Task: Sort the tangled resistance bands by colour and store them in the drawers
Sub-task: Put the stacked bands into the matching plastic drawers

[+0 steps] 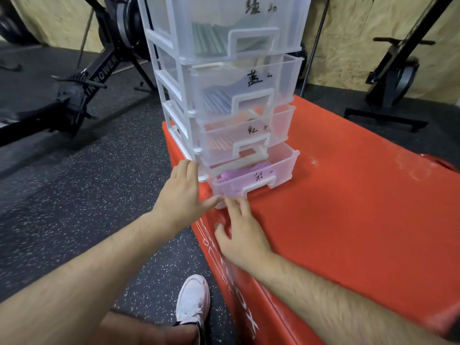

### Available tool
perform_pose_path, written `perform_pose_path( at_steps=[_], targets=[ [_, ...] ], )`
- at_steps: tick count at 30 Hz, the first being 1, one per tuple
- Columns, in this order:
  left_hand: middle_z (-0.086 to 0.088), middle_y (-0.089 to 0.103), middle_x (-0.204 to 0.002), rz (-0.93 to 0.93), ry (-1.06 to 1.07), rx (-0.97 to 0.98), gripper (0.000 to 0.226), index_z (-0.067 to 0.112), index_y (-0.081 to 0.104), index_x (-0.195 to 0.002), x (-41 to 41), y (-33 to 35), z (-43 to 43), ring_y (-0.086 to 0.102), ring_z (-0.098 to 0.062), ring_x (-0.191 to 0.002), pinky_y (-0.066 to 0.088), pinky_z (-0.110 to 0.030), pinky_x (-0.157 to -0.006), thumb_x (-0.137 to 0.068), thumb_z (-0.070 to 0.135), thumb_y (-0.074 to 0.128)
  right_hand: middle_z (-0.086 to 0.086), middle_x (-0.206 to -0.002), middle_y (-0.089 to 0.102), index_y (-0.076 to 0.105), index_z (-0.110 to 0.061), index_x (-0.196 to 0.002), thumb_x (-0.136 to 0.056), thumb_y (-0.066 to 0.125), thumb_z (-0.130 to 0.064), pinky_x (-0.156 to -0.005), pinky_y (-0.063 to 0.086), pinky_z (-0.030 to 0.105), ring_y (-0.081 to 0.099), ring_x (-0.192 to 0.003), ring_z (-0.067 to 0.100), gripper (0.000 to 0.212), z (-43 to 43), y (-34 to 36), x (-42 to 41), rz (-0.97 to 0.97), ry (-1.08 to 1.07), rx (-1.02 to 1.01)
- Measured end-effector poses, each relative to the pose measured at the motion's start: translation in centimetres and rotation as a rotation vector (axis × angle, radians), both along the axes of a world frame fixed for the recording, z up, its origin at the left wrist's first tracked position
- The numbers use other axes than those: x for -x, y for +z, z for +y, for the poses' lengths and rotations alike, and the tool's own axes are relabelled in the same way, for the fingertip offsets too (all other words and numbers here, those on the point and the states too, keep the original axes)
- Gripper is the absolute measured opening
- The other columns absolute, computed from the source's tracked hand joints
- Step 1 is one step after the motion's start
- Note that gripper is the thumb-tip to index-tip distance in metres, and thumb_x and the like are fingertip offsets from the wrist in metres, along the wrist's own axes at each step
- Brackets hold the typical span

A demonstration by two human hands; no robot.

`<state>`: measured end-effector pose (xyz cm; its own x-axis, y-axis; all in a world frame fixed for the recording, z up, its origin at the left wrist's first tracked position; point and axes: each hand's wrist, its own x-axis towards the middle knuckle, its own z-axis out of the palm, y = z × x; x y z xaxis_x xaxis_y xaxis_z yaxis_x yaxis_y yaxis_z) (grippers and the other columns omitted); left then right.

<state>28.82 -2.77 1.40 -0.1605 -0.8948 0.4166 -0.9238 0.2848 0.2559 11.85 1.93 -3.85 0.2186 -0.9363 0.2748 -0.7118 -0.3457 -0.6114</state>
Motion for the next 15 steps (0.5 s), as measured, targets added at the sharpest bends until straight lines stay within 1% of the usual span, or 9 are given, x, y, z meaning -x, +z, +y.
perform_pose_path(
  at_steps=[1, 3, 5, 7, 8, 10, 11, 14, 15],
  targets=[
    [-0.011, 0.045, -0.132, 0.031, 0.019, -0.070, 0.097, 0.001, 0.037, -0.140, -0.3, -0.3, -0.3, 0.045, -0.030, -0.122, 0.038, -0.038, -0.109, -0.075, 0.065, 0.070, -0.006, -0.138, 0.038, 0.046, -0.022, -0.138, -0.085, 0.059, -0.030, -0.095, 0.051, 0.040, 0.062, -0.109, 0.023, 0.056, -0.4, -0.1, -0.3, 0.042, -0.003, -0.011],
    [-0.010, 0.036, -0.148, 0.145, 0.028, -0.191, 0.106, 0.006, 0.021, -0.152, -0.6, -0.6, -1.0, 0.035, -0.026, -0.138, 0.030, -0.037, -0.116, -0.077, 0.063, 0.071, -0.002, -0.148, 0.033, 0.037, -0.021, -0.149, -0.086, 0.058, -0.035, -0.101, 0.048, 0.043, 0.057, -0.122, 0.027, 0.067, -1.4, -0.2, -0.8, 0.100, -0.016, -0.034],
    [-0.004, 0.034, -0.151, 0.256, 0.011, -0.230, 0.102, 0.014, 0.020, -0.153, -0.6, -0.4, -1.6, 0.033, -0.019, -0.140, 0.029, -0.033, -0.116, -0.077, 0.054, 0.076, 0.001, -0.156, 0.025, 0.028, -0.023, -0.155, -0.088, 0.056, -0.036, -0.109, 0.042, 0.045, 0.043, -0.138, 0.027, 0.075, -2.7, -0.2, -1.2, 0.130, -0.028, -0.066],
    [0.007, 0.043, -0.141, 0.392, 0.006, -0.227, 0.087, 0.023, 0.032, -0.144, -0.6, -0.3, -2.4, 0.040, -0.008, -0.130, 0.034, -0.027, -0.109, -0.075, 0.046, 0.080, 0.002, -0.162, 0.016, 0.022, -0.026, -0.158, -0.088, 0.055, -0.034, -0.114, 0.036, 0.045, 0.033, -0.145, 0.025, 0.078, -3.9, 0.1, -1.5, 0.146, -0.042, -0.104],
    [0.014, 0.045, -0.136, 0.461, 0.015, -0.233, 0.080, 0.028, 0.037, -0.138, -0.6, -0.2, -2.9, 0.044, -0.004, -0.126, 0.037, -0.027, -0.107, -0.074, 0.045, 0.081, 0.002, -0.163, 0.013, 0.022, -0.027, -0.159, -0.087, 0.054, -0.033, -0.115, 0.035, 0.045, 0.032, -0.146, 0.025, 0.079, -4.5, 0.3, -1.7, 0.148, -0.051, -0.116],
    [0.015, 0.054, -0.130, 0.550, 0.023, -0.242, 0.069, 0.034, 0.045, -0.129, -0.8, -0.4, -4.1, 0.052, -0.005, -0.122, 0.045, -0.035, -0.104, -0.070, 0.046, 0.079, 0.001, -0.165, 0.011, 0.022, -0.029, -0.158, -0.086, 0.054, -0.032, -0.115, 0.035, 0.046, 0.031, -0.146, 0.027, 0.079, -5.5, 0.5, -2.3, 0.150, -0.066, -0.134],
    [0.014, 0.057, -0.126, 0.562, 0.026, -0.239, 0.066, 0.034, 0.048, -0.126, -0.7, -0.4, -4.5, 0.053, -0.006, -0.119, 0.046, -0.036, -0.103, -0.069, 0.046, 0.079, 0.001, -0.165, 0.010, 0.021, -0.029, -0.159, -0.085, 0.054, -0.030, -0.115, 0.035, 0.046, 0.031, -0.146, 0.028, 0.080, -6.0, 0.6, -2.6, 0.153, -0.069, -0.143],
    [0.011, 0.057, -0.109, 0.608, 0.089, -0.203, 0.048, 0.022, 0.057, -0.114, -0.4, -0.6, -5.9, 0.054, -0.007, -0.108, 0.044, -0.024, -0.093, -0.074, 0.032, 0.081, 0.000, -0.165, 0.007, 0.018, -0.028, -0.160, -0.086, 0.055, -0.026, -0.114, 0.036, 0.044, 0.030, -0.144, 0.029, 0.082, -7.3, 1.1, -3.6, 0.164, -0.068, -0.166],
    [0.011, 0.057, -0.104, 0.647, 0.130, -0.187, 0.040, 0.020, 0.057, -0.109, -0.3, -0.6, -6.2, 0.056, -0.007, -0.102, 0.045, -0.023, -0.088, -0.077, 0.029, 0.079, 0.000, -0.165, 0.007, 0.019, -0.028, -0.159, -0.087, 0.056, -0.025, -0.113, 0.038, 0.043, 0.030, -0.144, 0.029, 0.081, -7.7, 1.2, -3.8, 0.164, -0.065, -0.168]
  ],
)
